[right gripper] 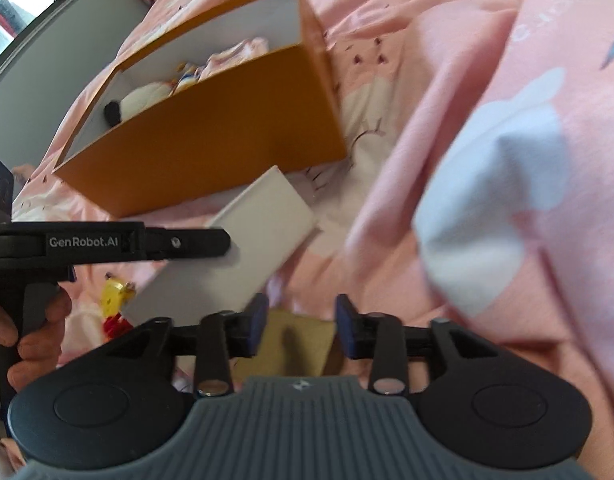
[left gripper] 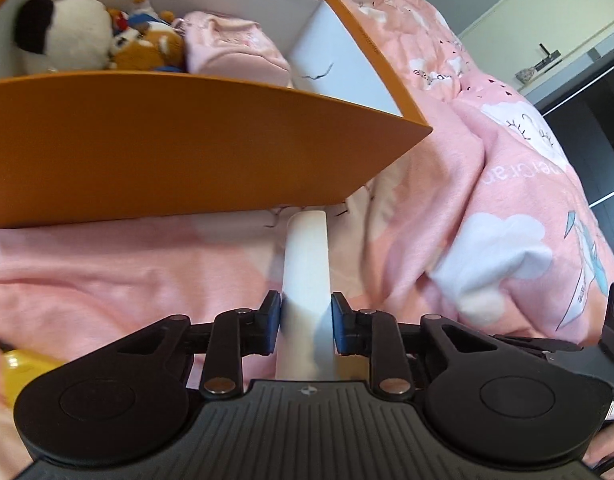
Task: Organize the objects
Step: 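Grasp the long white box with the left gripper, then grasp the gold box with the right gripper while the left lifts the white box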
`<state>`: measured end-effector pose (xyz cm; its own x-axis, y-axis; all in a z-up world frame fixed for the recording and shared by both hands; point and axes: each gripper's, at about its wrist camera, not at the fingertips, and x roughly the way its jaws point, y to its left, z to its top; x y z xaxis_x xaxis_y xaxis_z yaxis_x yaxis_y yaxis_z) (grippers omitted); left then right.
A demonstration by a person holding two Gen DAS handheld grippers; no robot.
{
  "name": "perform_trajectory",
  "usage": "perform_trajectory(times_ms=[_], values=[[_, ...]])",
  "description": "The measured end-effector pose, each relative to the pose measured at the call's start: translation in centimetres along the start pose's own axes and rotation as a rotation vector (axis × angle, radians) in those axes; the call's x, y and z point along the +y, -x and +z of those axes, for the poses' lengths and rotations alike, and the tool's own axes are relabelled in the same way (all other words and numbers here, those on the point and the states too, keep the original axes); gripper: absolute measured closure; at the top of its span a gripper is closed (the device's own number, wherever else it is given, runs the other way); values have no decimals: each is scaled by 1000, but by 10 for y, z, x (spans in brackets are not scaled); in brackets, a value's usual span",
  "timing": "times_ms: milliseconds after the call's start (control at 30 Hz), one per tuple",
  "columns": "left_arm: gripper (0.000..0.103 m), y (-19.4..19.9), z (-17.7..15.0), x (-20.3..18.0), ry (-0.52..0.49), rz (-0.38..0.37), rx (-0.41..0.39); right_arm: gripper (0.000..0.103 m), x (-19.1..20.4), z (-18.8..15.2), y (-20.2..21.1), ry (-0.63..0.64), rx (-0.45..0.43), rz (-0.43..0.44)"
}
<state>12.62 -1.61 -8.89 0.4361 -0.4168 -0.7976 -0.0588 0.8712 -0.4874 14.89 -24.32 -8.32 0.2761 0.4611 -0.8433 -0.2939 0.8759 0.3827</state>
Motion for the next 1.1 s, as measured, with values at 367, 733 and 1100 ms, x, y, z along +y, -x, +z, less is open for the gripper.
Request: perform_trajectory(times_ms=[367, 733, 1100], values=[[73, 18, -13, 8, -54, 50, -33, 20, 43, -21, -30, 160, 153, -146], [73, -4, -12, 18, -19, 42, 70, 35, 43, -26, -39, 142, 150, -163], [73, -3, -8, 15, -44, 13, 68, 35, 35, 2, 3, 124, 24, -101]])
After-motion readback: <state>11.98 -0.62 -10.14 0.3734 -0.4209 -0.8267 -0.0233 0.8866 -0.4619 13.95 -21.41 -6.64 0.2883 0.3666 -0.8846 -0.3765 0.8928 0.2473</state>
